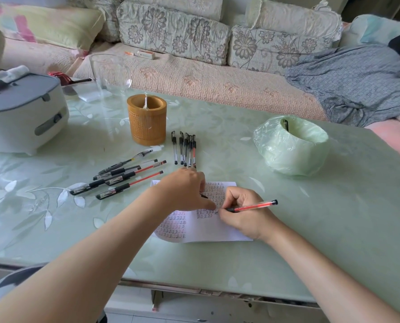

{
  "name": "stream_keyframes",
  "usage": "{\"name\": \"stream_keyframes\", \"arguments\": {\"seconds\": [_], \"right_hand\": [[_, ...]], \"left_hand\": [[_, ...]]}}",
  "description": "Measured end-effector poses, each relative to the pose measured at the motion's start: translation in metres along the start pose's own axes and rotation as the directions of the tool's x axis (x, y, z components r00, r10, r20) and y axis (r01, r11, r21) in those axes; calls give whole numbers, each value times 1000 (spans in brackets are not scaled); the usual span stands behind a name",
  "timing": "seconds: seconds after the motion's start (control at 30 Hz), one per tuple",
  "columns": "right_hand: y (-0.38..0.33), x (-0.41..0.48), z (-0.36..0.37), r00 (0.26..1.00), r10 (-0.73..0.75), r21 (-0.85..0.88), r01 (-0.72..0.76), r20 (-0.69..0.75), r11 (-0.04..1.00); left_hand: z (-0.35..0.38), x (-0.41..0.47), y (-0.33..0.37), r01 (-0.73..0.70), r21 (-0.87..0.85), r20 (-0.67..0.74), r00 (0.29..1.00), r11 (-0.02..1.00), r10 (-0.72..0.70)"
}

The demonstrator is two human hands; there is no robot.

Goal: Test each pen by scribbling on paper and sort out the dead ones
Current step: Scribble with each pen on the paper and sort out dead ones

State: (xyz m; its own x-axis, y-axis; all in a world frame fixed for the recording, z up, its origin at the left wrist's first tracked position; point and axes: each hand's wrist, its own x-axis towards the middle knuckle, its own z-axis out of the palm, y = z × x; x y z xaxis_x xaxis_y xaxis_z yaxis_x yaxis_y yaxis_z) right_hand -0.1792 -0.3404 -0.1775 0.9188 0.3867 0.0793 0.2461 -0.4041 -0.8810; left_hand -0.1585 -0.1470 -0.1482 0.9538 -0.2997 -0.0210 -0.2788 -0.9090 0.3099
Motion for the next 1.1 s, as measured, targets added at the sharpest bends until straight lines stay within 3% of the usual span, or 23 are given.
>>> {"name": "stream_keyframes", "arguments": {"seconds": [0.23, 1.1], "right_hand": [[-2, 2, 1, 1000, 13, -84, -11, 24, 996], [2, -2, 3, 1000, -29, -47, 30, 8, 998]], "left_hand": [[2, 0, 0, 8, -11, -11, 1000, 1000, -8], [4, 2, -2, 29, -38, 7, 1000, 999, -29]]}}
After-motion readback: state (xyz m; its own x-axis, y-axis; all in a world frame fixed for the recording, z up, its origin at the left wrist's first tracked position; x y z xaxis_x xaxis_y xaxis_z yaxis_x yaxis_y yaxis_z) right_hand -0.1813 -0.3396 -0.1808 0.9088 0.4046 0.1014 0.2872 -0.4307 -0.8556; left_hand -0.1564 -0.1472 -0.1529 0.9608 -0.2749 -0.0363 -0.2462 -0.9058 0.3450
